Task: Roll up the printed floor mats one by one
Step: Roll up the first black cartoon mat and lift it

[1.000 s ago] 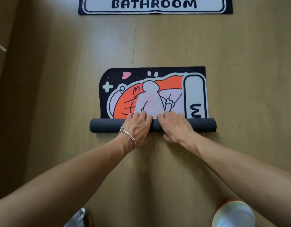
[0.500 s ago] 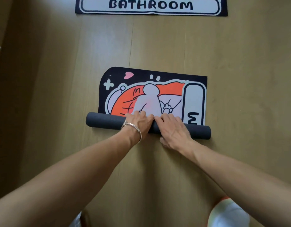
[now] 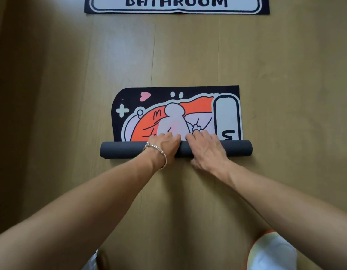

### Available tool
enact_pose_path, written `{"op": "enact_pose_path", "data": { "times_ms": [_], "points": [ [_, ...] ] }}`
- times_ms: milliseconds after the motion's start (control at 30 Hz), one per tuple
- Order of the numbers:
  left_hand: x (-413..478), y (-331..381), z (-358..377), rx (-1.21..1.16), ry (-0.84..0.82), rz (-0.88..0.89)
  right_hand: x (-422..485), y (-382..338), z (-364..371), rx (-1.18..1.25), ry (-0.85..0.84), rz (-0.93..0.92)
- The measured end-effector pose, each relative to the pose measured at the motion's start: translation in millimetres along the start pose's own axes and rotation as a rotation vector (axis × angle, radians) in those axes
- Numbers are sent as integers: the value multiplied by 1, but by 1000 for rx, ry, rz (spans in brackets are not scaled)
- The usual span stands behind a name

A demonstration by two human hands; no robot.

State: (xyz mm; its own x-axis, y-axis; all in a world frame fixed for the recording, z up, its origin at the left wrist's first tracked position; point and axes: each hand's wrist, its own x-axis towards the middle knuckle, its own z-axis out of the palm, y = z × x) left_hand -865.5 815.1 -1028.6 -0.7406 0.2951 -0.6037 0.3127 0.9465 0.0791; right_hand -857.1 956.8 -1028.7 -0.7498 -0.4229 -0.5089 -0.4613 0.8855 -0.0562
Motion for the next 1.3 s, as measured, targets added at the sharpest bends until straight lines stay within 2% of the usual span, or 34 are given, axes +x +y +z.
{"op": "enact_pose_path", "data": {
  "times_ms": [133,200,300,400,533,633,767,833,933,967,1033,1100,1167,1300],
  "points": [
    [-12,1,17,86,164,33,13,7,-12,162,-194,10],
    [-10,1,17,31,160,-24,18,11,-20,208,-253,-7],
    [-5,5,11,-30,102,-92,7,5,-12,103,-109,-26],
    [-6,6,11,-15,80,-81,-4,-4,1,-7,13,-7],
    [-16,13,19,141,308,-10,7,-2,-3,52,-78,13],
    [-10,12,12,-17,120,-67,16,3,-13,118,-156,-17],
    [9,-1,-5,-127,-38,-42,5,1,-7,-17,26,-33],
    [5,-1,0,-41,-6,-8,3,-3,-3,-4,-3,6],
    [-5,3,21,42,167,36,14,-1,-12,92,-158,29],
    [-5,2,23,33,180,42,18,1,-17,109,-199,15],
    [-1,-4,17,-59,124,38,20,2,-20,64,-176,-42],
    [3,-9,8,-152,9,61,14,-2,-14,16,-77,-75],
    [1,-10,8,-138,-9,100,10,-6,-9,39,-66,-70],
    [-11,-6,25,-24,192,55,16,-4,-29,234,-250,4]
  ]
}}
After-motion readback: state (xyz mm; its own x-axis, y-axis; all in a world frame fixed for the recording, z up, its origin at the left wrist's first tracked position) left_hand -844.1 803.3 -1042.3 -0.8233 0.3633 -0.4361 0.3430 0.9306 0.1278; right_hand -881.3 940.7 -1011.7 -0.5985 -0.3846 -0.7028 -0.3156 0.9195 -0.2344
